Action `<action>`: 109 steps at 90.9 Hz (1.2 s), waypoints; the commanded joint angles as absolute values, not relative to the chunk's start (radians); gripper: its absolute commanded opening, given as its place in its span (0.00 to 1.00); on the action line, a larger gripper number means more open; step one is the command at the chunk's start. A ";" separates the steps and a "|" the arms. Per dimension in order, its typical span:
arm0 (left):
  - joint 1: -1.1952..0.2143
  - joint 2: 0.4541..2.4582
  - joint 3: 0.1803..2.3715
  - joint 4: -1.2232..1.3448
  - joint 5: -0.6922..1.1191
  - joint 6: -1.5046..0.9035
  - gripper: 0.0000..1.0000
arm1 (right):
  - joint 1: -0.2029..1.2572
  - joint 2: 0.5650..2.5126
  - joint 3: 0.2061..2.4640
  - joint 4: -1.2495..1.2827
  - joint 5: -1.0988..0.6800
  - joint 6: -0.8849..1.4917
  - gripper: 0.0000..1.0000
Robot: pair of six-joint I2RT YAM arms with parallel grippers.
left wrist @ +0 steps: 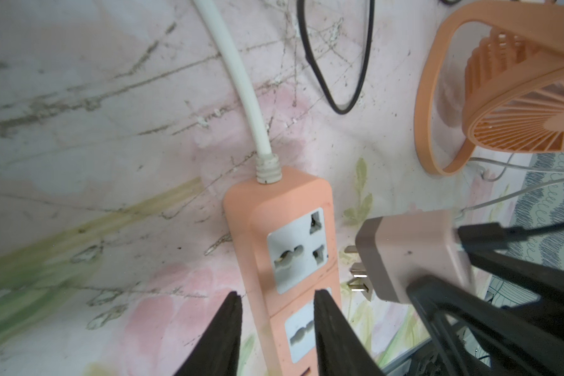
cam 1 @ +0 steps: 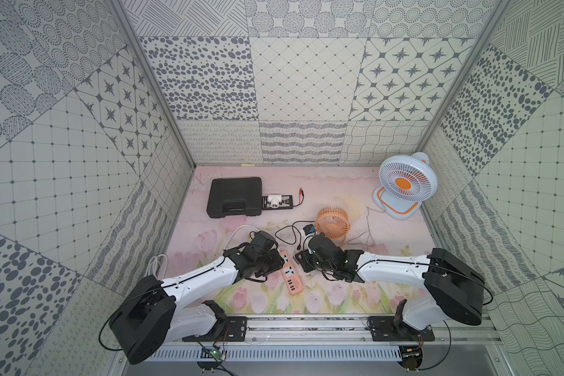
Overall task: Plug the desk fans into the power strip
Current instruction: Adjust the socket at the center of the board.
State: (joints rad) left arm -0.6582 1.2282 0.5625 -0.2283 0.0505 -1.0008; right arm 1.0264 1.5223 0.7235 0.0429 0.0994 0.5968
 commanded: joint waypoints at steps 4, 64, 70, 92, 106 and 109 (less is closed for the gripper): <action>-0.656 1.253 0.569 -0.200 0.044 -0.971 0.41 | 1.043 1.532 0.707 0.106 0.119 0.615 0.00; -0.656 1.294 0.601 -0.164 0.020 -0.906 0.34 | 1.045 1.518 0.705 0.106 0.115 0.619 0.00; -0.655 1.297 0.603 -0.163 0.016 -0.900 0.33 | 1.046 1.525 0.707 0.110 0.105 0.623 0.00; -0.656 1.290 0.630 -0.198 -0.008 -0.873 0.31 | 1.050 1.513 0.724 0.061 0.171 0.620 0.00; -0.655 1.187 0.659 -0.271 -0.038 -0.833 0.44 | 1.014 1.433 0.757 -0.035 0.219 0.590 0.00; -0.656 1.159 0.665 -0.280 -0.034 -0.817 0.49 | 1.000 1.409 0.758 -0.045 0.211 0.592 0.00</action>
